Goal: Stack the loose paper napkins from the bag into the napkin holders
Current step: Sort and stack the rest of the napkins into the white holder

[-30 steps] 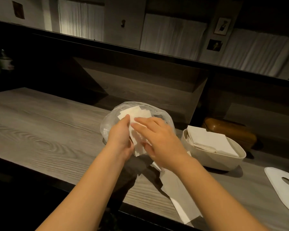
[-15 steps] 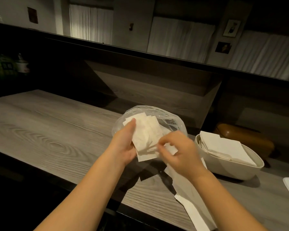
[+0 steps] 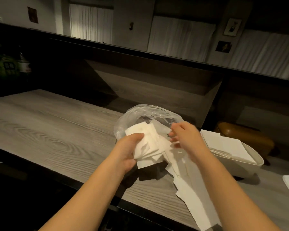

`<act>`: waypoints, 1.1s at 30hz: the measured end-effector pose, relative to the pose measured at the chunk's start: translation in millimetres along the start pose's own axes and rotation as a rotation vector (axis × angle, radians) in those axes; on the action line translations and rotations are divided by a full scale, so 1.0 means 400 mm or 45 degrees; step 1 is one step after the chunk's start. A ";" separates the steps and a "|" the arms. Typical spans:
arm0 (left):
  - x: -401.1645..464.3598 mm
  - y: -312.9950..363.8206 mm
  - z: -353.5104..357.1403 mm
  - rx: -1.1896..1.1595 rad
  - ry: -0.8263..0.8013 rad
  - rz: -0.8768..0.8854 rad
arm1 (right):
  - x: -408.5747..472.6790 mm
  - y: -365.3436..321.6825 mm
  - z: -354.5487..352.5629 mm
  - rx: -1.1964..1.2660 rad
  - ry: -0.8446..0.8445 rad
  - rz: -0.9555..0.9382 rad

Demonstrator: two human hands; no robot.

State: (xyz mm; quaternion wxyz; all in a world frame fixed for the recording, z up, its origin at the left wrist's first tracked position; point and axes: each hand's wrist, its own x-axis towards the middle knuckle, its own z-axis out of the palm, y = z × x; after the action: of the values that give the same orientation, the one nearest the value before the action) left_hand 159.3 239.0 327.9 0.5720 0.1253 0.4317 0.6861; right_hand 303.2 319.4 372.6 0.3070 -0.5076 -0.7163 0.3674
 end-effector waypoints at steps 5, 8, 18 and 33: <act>0.012 0.002 -0.008 0.005 0.074 0.067 | 0.011 0.043 -0.074 -0.891 -0.124 0.099; 0.013 -0.007 0.005 0.021 0.104 0.075 | 0.014 0.029 -0.058 -1.092 -0.245 0.068; 0.026 -0.030 0.011 0.085 0.181 0.151 | 0.033 0.055 -0.038 -0.812 -0.375 0.098; 0.018 0.044 0.045 0.355 0.069 0.404 | 0.034 -0.027 -0.140 0.871 0.002 -0.251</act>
State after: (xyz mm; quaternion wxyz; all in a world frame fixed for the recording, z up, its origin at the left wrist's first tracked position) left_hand 157.1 254.0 349.3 0.4221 0.2512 0.5125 0.7044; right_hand 339.2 342.0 412.8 0.4937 -0.3040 -0.5973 0.5542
